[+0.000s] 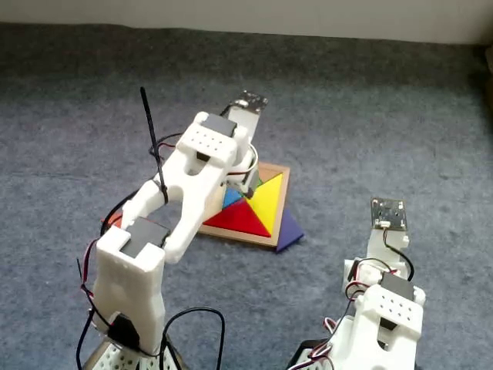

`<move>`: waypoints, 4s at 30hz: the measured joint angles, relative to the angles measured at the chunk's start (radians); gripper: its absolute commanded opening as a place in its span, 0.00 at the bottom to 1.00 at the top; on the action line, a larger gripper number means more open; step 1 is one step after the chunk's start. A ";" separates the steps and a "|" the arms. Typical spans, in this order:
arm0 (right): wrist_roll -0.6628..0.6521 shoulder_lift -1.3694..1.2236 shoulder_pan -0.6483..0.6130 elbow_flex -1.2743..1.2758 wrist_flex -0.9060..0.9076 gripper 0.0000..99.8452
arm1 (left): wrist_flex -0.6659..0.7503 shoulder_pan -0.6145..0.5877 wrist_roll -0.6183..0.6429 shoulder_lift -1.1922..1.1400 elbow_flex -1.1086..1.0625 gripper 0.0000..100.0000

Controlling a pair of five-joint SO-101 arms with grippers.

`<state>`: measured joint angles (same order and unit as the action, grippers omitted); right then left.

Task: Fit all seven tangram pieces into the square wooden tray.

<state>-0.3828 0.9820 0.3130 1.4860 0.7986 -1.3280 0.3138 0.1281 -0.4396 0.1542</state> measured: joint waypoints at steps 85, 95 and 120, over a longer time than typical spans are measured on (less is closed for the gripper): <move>0.000 0.000 0.000 0.000 0.000 0.13 | 0.055 -0.631 -1.060 0.376 -0.502 0.12; 0.000 0.000 0.000 0.000 0.000 0.13 | 0.000 -0.631 -1.003 0.371 -0.448 0.25; 0.000 0.000 0.000 0.000 0.000 0.13 | -0.037 -0.632 -1.017 -0.081 -0.170 0.07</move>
<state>-0.3828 0.9820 0.3130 1.4860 0.7986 -1.3648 -0.3184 -0.8892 -0.5209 -0.0161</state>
